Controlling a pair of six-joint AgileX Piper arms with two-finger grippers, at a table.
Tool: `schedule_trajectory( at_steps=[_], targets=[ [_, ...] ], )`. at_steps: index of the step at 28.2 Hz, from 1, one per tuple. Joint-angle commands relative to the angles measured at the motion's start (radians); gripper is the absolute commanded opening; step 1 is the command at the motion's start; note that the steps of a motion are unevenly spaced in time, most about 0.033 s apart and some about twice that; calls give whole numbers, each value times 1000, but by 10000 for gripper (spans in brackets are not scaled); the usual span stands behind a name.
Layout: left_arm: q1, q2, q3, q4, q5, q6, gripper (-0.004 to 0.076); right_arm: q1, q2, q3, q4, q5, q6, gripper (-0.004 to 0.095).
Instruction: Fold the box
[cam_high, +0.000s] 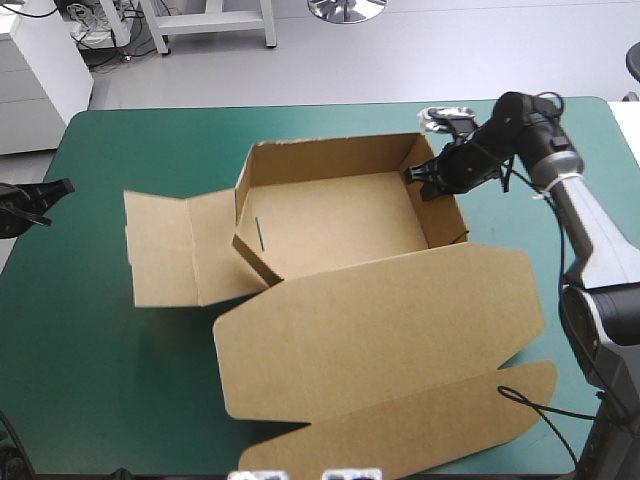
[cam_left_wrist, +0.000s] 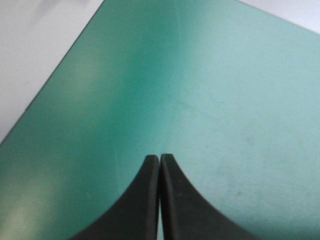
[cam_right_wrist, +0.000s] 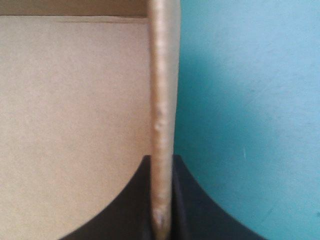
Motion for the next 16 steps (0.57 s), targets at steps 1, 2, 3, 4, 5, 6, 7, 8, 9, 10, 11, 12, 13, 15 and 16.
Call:
schedule_trajectory(
  at_steps=[1, 2, 3, 4, 5, 6, 7, 8, 9, 10, 11, 12, 13, 15, 16],
  targets=[
    [57, -3, -28, -299, -21, 138, -10, -99, -131, -26, 168, 12, -30, -13],
    [71, 14, -28, -408, 7, 207, -10, -149, -161, -26, 231, 17, -48, -13],
    [73, 25, -28, -481, 31, 243, -10, -174, -177, -26, 260, 18, -58, -13],
    [73, 40, -28, -551, 57, 277, -10, -196, -191, -26, 283, 18, -63, -13],
    [73, 57, -28, -627, 84, 307, -10, -212, -203, -26, 300, 18, -72, -13],
    [73, 75, -28, -713, 126, 353, -10, -229, -214, -26, 321, 18, -79, -13],
    [73, 94, -28, -805, 172, 403, -10, -242, -226, -26, 340, 18, -84, -13],
    [73, 109, -28, -879, 210, 436, -10, -252, -234, -26, 357, 18, -88, -13],
    [73, 128, -28, -965, 256, 469, -10, -257, -240, -26, 368, 18, -90, -13],
    [71, 144, -28, -1041, 300, 498, -10, -259, -247, -26, 371, 16, -90, -13],
    [69, 155, -28, -1094, 341, 516, -10, -259, -252, -26, 373, 9, -90, -13],
    [62, 165, -28, -1148, 374, 522, -10, -259, -252, -26, 380, 5, -90, -13],
    [50, 170, -28, -1181, 403, 524, -10, -255, -252, -26, 397, -1, -90, -13],
    [22, 170, -28, -1203, 423, 529, -10, -247, -252, -26, 427, -11, -95, -13],
    [5, 170, -28, -1203, 430, 533, -10, -235, -252, -26, 434, -29, -97, -13]
  ],
)
